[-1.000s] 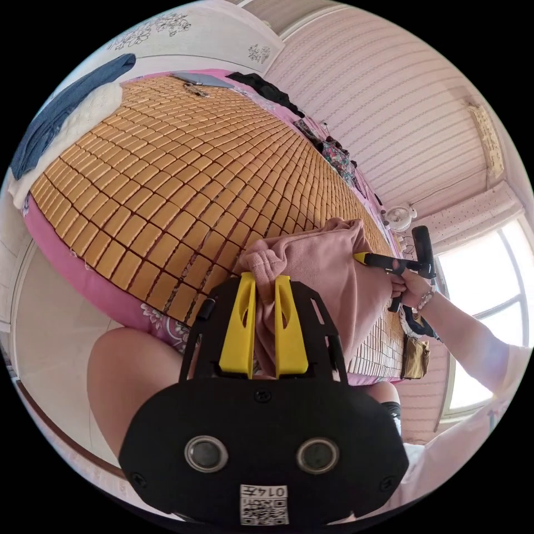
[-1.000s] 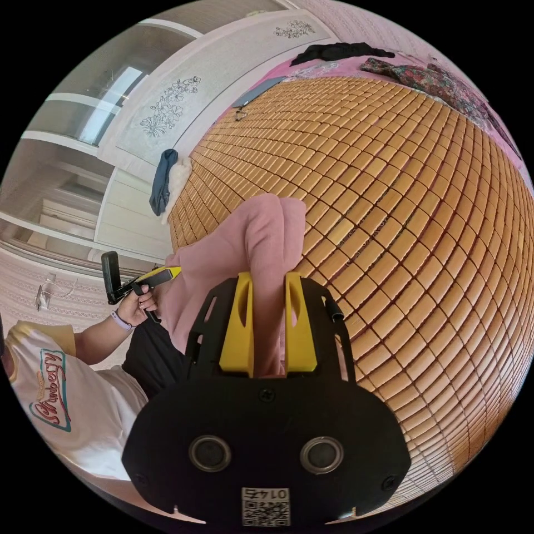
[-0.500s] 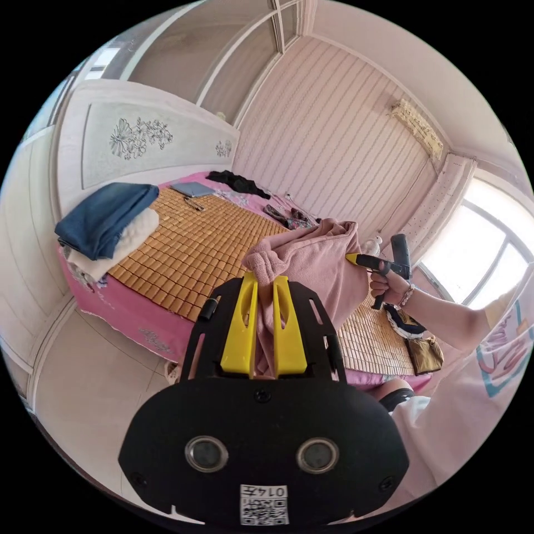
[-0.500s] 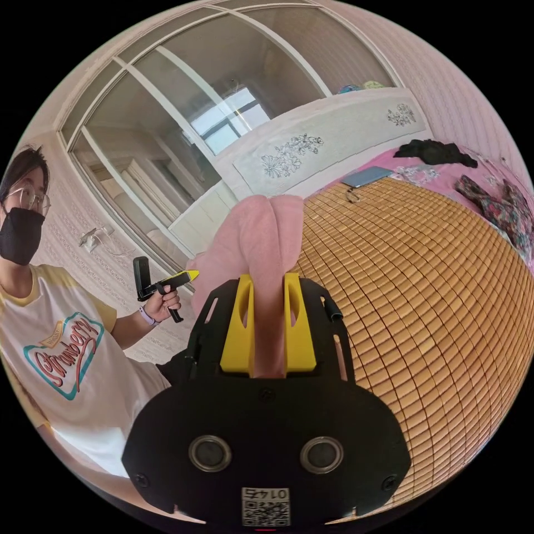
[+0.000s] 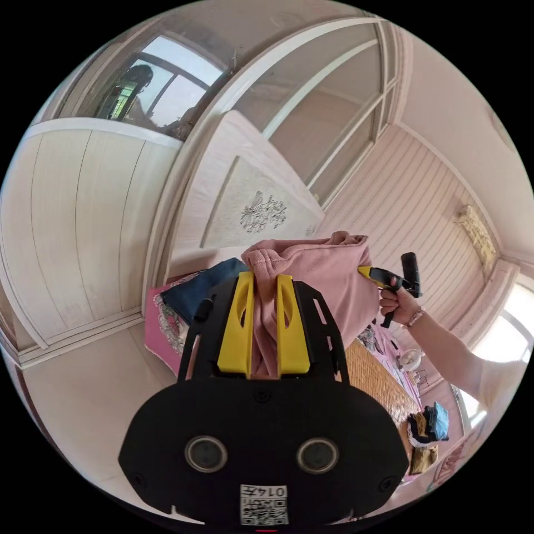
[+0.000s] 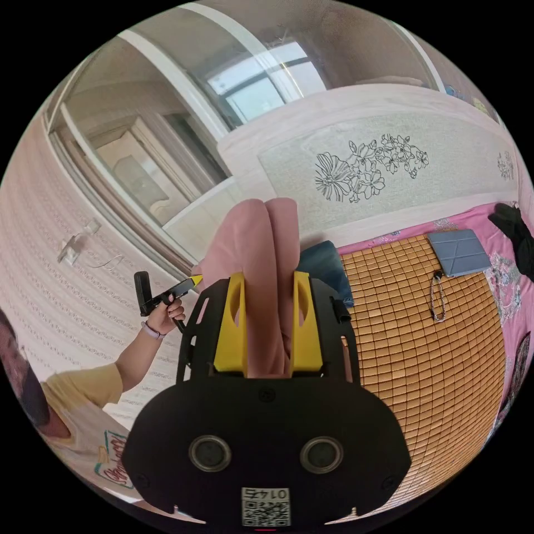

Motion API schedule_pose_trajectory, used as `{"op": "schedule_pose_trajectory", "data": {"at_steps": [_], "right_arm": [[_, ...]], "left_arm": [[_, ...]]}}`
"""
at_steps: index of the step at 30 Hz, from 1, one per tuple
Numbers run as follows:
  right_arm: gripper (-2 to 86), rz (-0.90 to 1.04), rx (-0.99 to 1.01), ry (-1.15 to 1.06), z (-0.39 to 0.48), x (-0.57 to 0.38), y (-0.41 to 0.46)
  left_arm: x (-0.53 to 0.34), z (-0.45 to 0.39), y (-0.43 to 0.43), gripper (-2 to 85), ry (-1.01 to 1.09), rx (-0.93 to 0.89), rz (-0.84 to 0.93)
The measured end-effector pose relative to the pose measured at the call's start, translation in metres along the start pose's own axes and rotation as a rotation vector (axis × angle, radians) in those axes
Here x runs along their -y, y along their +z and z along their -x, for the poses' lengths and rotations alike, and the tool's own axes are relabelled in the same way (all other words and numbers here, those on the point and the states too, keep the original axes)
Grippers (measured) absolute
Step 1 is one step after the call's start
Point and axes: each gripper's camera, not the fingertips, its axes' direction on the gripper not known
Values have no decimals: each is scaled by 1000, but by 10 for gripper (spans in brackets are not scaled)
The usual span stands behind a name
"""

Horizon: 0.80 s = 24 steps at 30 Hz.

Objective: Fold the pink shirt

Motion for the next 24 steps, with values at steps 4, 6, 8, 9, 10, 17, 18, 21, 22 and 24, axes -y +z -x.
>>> {"op": "schedule_pose_trajectory", "data": {"at_steps": [4,6,8,9,10,17,18,21,22,24], "right_arm": [[96,95,-115,4,-6,22,61],[81,155,-250,-44,-4,4,93],[63,154,-410,-89,2,-21,121],[58,127,-422,-95,6,-26,122],[49,89,-419,-101,13,-33,120],[34,122,-681,-323,102,-143,56],[36,133,-739,-341,113,-163,49],[42,100,-784,-282,160,-278,-5],[45,119,-760,-145,170,-324,-28],[38,171,-705,94,185,-398,-60]], "left_arm": [[0,34,42,36,-96,75,17],[-23,5,54,21,54,136,-31],[-54,-16,87,6,149,249,14],[-75,-17,112,-4,146,297,59],[-92,-11,137,-4,115,299,137],[-139,0,139,-6,12,308,200],[-155,-7,120,-7,29,283,147],[-210,-42,85,-7,152,210,179],[-237,-65,77,-7,253,203,243],[-282,-107,66,-7,402,180,326]]}}
